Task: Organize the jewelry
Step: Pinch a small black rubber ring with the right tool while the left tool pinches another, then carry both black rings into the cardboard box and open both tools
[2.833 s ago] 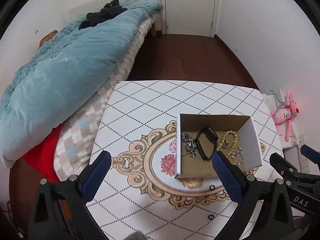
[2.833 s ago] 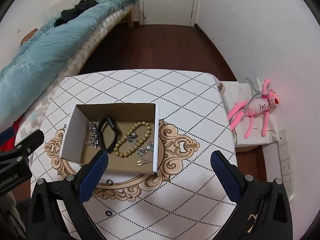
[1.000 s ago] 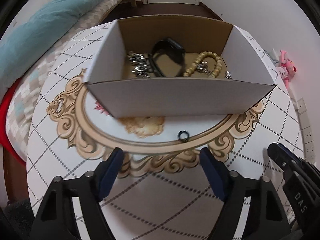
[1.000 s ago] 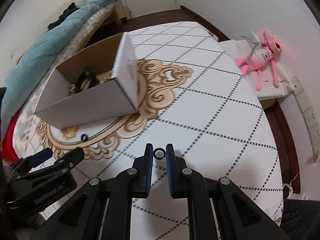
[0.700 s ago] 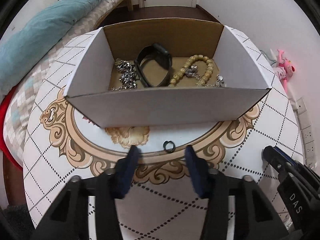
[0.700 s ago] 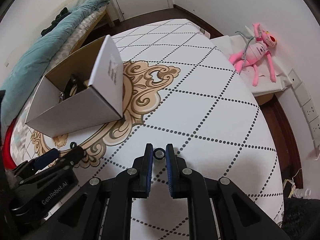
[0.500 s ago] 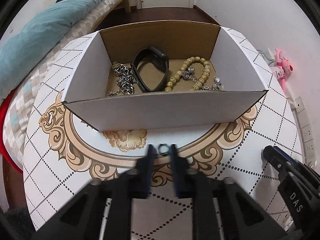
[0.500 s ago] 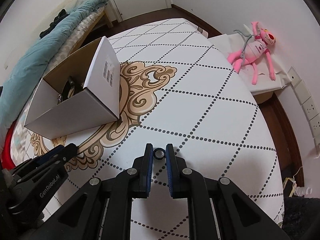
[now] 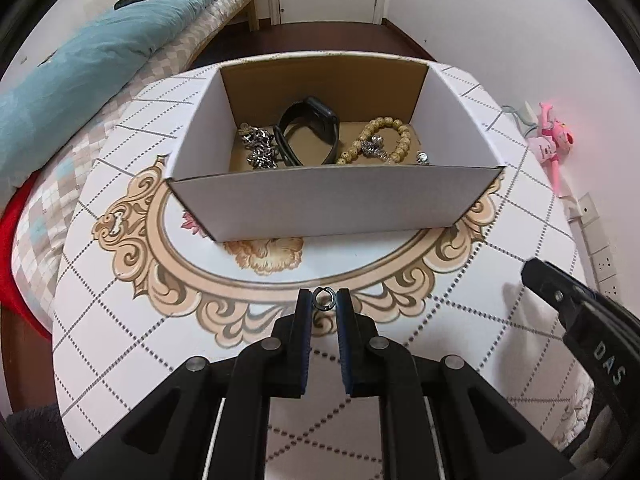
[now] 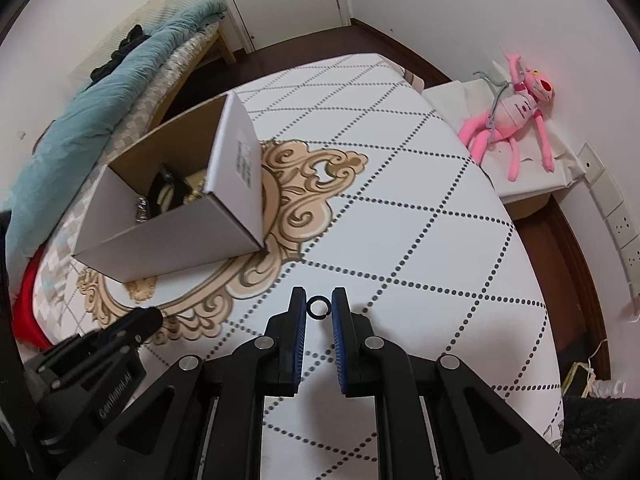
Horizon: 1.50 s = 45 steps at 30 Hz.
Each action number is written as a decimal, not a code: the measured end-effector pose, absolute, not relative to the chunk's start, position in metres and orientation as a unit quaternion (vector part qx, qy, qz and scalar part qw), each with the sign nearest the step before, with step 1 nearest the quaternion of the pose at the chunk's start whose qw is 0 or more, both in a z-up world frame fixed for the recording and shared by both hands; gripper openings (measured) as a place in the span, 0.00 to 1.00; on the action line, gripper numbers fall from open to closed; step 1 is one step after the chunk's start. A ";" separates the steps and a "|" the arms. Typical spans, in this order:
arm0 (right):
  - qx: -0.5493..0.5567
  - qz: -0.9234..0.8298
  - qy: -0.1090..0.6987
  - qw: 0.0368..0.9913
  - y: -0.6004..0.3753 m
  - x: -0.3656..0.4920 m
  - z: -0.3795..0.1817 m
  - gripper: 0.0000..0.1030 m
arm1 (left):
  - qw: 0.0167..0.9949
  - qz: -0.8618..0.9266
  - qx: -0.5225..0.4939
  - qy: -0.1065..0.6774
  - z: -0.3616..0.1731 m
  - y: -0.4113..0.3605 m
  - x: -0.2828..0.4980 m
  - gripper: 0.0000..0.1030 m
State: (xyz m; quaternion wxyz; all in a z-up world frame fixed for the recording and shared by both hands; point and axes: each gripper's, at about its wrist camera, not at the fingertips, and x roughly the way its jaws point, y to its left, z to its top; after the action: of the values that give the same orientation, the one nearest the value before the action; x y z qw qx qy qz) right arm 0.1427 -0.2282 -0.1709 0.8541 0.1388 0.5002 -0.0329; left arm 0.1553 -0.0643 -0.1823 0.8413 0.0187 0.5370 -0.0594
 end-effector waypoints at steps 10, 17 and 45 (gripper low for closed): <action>0.150 0.017 0.458 0.876 -0.210 0.152 -0.118 0.13 | 0.868 -0.070 -0.009 0.491 -0.118 -0.048 0.160 0.09; 0.155 0.068 0.440 0.882 -0.197 0.191 -0.089 0.13 | 0.865 -0.084 -0.038 0.494 -0.093 -0.028 0.199 0.09; 0.048 0.029 0.547 0.836 -0.191 0.289 -0.110 0.65 | 0.826 -0.001 -0.015 0.563 -0.120 0.018 0.278 0.99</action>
State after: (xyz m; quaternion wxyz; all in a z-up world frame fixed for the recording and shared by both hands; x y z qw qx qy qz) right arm 0.2892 -0.1910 -0.1104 0.8355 0.0485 0.5465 0.0290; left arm 0.2779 0.0176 -0.1199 0.8264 -0.0153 0.5629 -0.0009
